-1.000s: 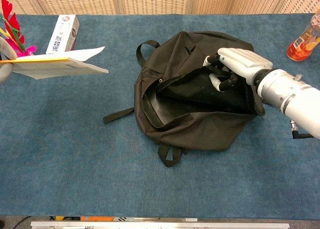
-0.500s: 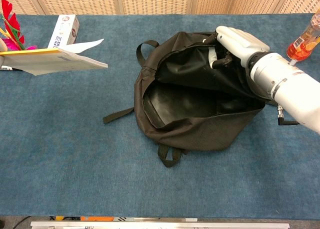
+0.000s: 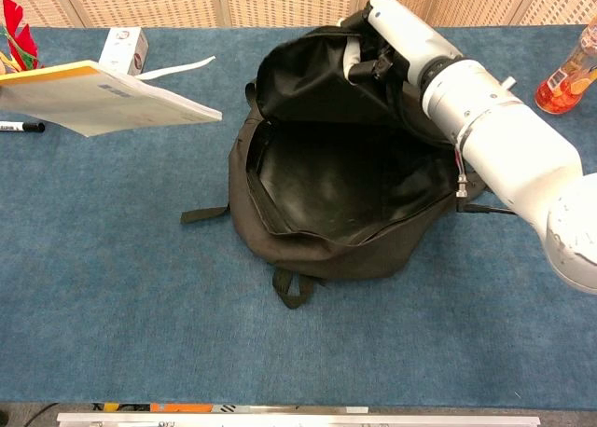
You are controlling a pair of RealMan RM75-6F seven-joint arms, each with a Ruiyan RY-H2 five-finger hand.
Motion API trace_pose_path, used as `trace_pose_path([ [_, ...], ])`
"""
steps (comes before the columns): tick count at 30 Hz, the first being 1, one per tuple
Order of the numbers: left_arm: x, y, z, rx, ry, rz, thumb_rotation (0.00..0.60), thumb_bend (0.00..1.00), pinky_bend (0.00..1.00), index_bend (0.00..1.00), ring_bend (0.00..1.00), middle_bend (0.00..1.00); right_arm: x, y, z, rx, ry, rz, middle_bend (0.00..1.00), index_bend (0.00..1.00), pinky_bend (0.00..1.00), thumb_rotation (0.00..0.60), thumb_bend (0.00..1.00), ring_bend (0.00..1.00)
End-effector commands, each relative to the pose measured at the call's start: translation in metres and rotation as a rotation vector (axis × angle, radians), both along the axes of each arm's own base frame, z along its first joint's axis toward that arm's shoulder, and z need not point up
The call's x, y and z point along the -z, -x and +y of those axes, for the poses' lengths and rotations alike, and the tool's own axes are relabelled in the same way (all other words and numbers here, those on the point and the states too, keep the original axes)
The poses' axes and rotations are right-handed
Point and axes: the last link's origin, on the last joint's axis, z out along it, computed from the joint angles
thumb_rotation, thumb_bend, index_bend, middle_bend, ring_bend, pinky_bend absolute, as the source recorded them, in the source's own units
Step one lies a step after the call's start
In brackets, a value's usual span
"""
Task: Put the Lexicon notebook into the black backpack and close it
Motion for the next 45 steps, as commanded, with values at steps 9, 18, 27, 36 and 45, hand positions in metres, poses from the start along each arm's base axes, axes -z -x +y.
trace_pose_path([
  [9, 0.022, -0.031, 0.004, 0.103, 0.072, 0.017, 0.600, 0.42, 0.57, 0.63, 0.57, 0.59, -0.002, -0.038, 0.003, -0.019, 0.005, -0.142, 0.62, 0.66, 0.87, 0.600, 0.82, 0.60],
  [18, 0.036, -0.057, 0.000, 0.170, 0.120, 0.016, 0.600, 0.42, 0.57, 0.63, 0.57, 0.59, 0.012, -0.051, -0.006, 0.030, 0.008, -0.198, 0.62, 0.66, 0.87, 0.600, 0.82, 0.60],
  [27, 0.056, -0.079, -0.001, 0.214, 0.183, 0.004, 0.600, 0.42, 0.57, 0.63, 0.57, 0.59, 0.026, -0.064, -0.013, 0.070, -0.009, -0.264, 0.62, 0.66, 0.87, 0.600, 0.82, 0.60],
  [36, 0.079, -0.097, 0.006, 0.232, 0.234, -0.012, 0.600, 0.42, 0.57, 0.63, 0.57, 0.59, 0.033, -0.079, -0.013, 0.059, -0.030, -0.330, 0.62, 0.66, 0.87, 0.600, 0.82, 0.60],
  [45, 0.104, -0.114, 0.022, 0.202, 0.256, -0.027, 0.600, 0.42, 0.57, 0.63, 0.57, 0.59, 0.033, -0.088, -0.009, 0.038, -0.042, -0.372, 0.62, 0.66, 0.87, 0.600, 0.82, 0.60],
])
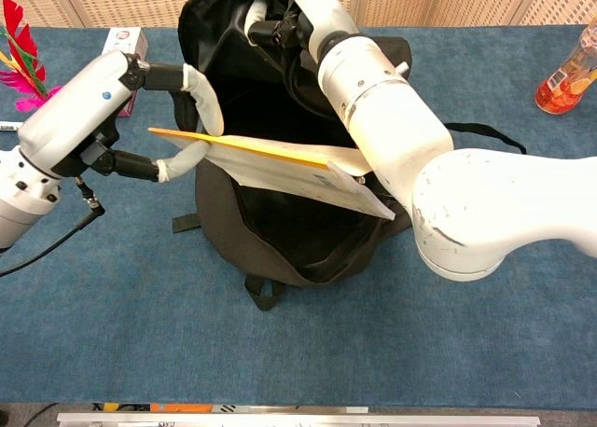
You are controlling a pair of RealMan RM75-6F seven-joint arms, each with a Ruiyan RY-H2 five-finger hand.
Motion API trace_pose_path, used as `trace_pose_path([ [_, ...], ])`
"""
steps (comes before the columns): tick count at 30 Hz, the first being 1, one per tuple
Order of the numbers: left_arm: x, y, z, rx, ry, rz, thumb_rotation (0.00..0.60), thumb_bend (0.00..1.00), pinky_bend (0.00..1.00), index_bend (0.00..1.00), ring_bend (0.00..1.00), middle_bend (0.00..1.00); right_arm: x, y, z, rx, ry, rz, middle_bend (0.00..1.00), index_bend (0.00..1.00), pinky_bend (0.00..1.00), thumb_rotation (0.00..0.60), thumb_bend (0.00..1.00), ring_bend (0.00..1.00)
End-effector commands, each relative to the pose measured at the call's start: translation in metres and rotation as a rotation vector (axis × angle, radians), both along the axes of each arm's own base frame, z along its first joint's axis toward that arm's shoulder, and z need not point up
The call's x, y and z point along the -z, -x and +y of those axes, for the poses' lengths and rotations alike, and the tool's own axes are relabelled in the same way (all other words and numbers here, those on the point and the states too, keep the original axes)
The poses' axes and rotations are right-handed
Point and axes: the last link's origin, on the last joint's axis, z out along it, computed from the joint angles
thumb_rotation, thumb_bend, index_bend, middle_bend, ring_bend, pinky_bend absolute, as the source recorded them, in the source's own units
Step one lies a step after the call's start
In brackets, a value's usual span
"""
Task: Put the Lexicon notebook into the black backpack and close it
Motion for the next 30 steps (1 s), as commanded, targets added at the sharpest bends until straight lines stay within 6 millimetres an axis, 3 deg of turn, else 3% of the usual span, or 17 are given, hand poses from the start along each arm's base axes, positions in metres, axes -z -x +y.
trace_pose_path([
  [1, 0.007, -0.005, 0.006, -0.013, 0.002, -0.002, 0.600, 0.42, 0.57, 0.63, 0.57, 0.59, -0.001, -0.001, 0.000, 0.000, 0.001, -0.008, 0.62, 0.66, 0.87, 0.600, 0.82, 0.60],
  [10, 0.027, -0.008, 0.027, -0.077, -0.047, 0.017, 0.600, 0.42, 0.57, 0.63, 0.57, 0.59, -0.003, -0.002, 0.001, 0.000, -0.003, -0.027, 0.62, 0.66, 0.87, 0.600, 0.82, 0.60],
  [16, 0.027, 0.007, 0.039, -0.120, -0.177, 0.077, 0.600, 0.42, 0.56, 0.63, 0.57, 0.59, -0.008, 0.000, 0.002, -0.001, 0.007, -0.014, 0.62, 0.66, 0.87, 0.600, 0.82, 0.60],
  [23, 0.030, 0.030, 0.040, -0.133, -0.278, 0.186, 0.600, 0.42, 0.56, 0.63, 0.57, 0.59, -0.014, 0.001, 0.004, 0.004, 0.003, -0.029, 0.62, 0.66, 0.87, 0.600, 0.82, 0.60],
  [30, 0.041, 0.035, 0.036, -0.117, -0.360, 0.257, 0.600, 0.42, 0.56, 0.63, 0.57, 0.59, -0.016, -0.002, 0.006, 0.007, 0.000, -0.041, 0.62, 0.66, 0.87, 0.600, 0.82, 0.60],
])
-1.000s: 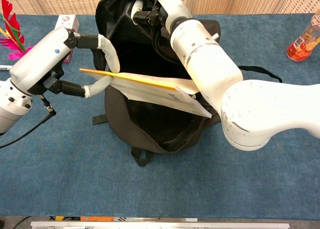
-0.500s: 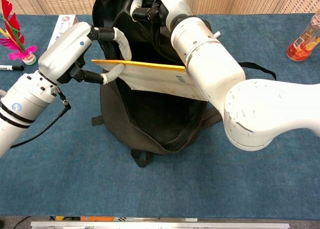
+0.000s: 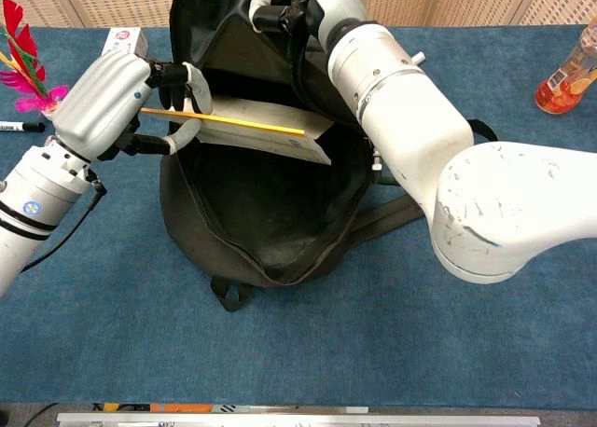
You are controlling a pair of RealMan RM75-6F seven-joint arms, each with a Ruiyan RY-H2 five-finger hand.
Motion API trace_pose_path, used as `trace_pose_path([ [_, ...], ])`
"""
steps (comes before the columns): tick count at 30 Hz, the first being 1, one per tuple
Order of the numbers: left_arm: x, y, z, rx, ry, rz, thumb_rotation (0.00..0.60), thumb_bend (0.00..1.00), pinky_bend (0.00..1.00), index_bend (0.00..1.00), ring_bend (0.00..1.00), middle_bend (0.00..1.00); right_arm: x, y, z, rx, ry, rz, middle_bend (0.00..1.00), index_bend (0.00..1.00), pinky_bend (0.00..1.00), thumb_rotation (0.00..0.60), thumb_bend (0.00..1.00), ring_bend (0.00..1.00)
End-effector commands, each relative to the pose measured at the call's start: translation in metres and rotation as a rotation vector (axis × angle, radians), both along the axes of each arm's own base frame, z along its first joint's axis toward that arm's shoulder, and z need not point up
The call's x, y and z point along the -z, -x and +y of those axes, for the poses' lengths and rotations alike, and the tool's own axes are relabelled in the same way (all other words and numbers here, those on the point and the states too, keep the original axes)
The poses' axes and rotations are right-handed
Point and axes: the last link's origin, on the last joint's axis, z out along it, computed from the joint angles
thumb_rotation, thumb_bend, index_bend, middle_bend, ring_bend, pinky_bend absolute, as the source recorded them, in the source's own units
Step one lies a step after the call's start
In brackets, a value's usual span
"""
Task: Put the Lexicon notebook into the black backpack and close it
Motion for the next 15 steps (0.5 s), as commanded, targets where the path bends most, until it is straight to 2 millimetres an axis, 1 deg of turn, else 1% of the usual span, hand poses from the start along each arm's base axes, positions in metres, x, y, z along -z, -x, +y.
trace_pose_path([
  [1, 0.006, 0.001, -0.002, 0.015, -0.051, 0.048, 0.600, 0.42, 0.56, 0.63, 0.57, 0.59, 0.000, -0.001, 0.000, 0.001, -0.001, -0.003, 0.62, 0.66, 0.87, 0.600, 0.82, 0.60],
  [6, 0.014, -0.002, -0.001, 0.001, -0.086, 0.073, 0.600, 0.42, 0.56, 0.62, 0.57, 0.59, -0.001, -0.004, 0.003, 0.001, -0.010, -0.021, 0.62, 0.66, 0.87, 0.600, 0.82, 0.60],
  [15, 0.029, -0.015, 0.000, 0.012, -0.132, 0.162, 0.600, 0.42, 0.56, 0.63, 0.57, 0.59, 0.002, -0.011, 0.008, -0.003, -0.009, -0.044, 0.62, 0.66, 0.87, 0.600, 0.82, 0.60],
])
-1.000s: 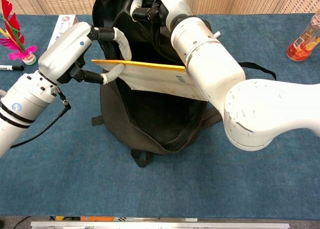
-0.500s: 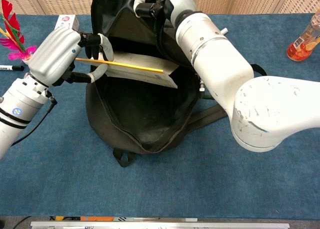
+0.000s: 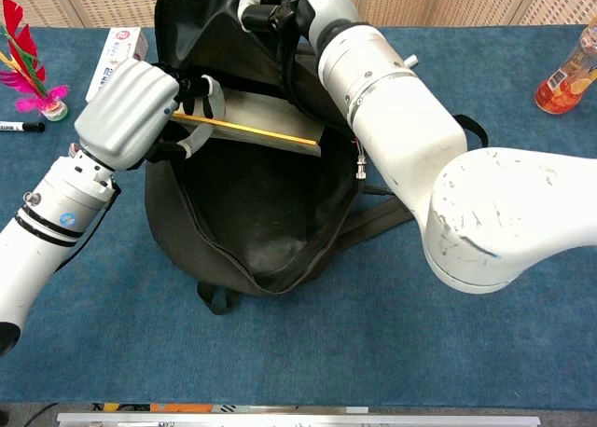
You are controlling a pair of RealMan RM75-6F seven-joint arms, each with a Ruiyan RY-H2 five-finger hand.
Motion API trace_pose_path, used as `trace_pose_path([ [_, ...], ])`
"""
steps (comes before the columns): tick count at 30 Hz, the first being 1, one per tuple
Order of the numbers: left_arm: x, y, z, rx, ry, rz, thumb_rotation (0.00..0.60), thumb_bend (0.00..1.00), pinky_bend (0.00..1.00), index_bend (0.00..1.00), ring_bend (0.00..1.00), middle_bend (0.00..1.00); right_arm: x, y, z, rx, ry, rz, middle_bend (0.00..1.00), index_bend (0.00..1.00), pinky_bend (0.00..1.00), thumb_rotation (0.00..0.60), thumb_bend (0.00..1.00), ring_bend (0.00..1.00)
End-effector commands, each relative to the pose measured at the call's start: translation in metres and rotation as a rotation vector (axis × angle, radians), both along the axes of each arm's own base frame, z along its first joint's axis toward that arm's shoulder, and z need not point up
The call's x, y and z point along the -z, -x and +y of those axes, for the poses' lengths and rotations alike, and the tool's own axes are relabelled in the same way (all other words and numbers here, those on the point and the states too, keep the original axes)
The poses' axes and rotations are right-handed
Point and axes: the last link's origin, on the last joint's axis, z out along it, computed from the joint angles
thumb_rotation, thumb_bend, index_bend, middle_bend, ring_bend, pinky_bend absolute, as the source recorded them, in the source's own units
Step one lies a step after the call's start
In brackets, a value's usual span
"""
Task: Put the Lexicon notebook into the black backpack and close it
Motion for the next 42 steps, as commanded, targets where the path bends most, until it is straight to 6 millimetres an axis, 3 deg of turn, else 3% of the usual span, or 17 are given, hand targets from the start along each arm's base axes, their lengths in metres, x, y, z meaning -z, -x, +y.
trace_pose_path([
  [1, 0.007, -0.004, 0.000, 0.000, -0.009, 0.047, 0.600, 0.42, 0.56, 0.62, 0.56, 0.58, 0.001, -0.002, 0.001, 0.000, 0.001, -0.007, 0.62, 0.66, 0.87, 0.600, 0.82, 0.60],
  [6, 0.012, -0.002, -0.004, -0.050, -0.009, 0.125, 0.600, 0.39, 0.51, 0.46, 0.44, 0.42, 0.003, -0.001, 0.000, 0.007, 0.009, 0.002, 0.62, 0.66, 0.87, 0.600, 0.82, 0.61],
  [10, 0.010, 0.002, -0.002, -0.114, -0.032, 0.154, 0.600, 0.29, 0.43, 0.24, 0.18, 0.18, 0.002, 0.002, -0.002, 0.013, 0.014, 0.009, 0.62, 0.66, 0.87, 0.600, 0.82, 0.60],
  [12, 0.008, 0.002, -0.001, -0.145, -0.039, 0.161, 0.600, 0.27, 0.39, 0.15, 0.10, 0.11, 0.002, 0.004, -0.002, 0.011, 0.011, 0.014, 0.62, 0.66, 0.87, 0.600, 0.82, 0.60],
  [14, 0.006, 0.005, 0.000, -0.180, -0.051, 0.170, 0.600, 0.25, 0.32, 0.05, 0.02, 0.02, 0.002, 0.005, -0.002, 0.008, 0.012, 0.019, 0.62, 0.66, 0.87, 0.600, 0.82, 0.60],
  [16, 0.004, 0.007, 0.000, -0.212, -0.066, 0.179, 0.600, 0.21, 0.23, 0.01, 0.00, 0.00, 0.001, 0.007, -0.002, 0.008, 0.015, 0.023, 0.62, 0.66, 0.87, 0.600, 0.82, 0.60],
  [20, -0.001, 0.012, -0.003, -0.266, -0.082, 0.187, 0.600, 0.14, 0.14, 0.00, 0.00, 0.00, 0.001, 0.011, -0.003, 0.009, 0.016, 0.038, 0.62, 0.66, 0.87, 0.600, 0.82, 0.60],
  [32, -0.024, 0.013, -0.016, -0.322, -0.069, 0.167, 0.600, 0.13, 0.09, 0.00, 0.00, 0.00, 0.000, 0.016, -0.009, 0.011, 0.021, 0.053, 0.62, 0.66, 0.87, 0.600, 0.82, 0.61],
  [42, -0.030, 0.006, -0.038, -0.371, 0.190, 0.152, 0.600, 0.13, 0.09, 0.00, 0.00, 0.00, 0.006, 0.018, -0.009, -0.012, 0.027, 0.108, 0.62, 0.66, 0.87, 0.600, 0.82, 0.61],
])
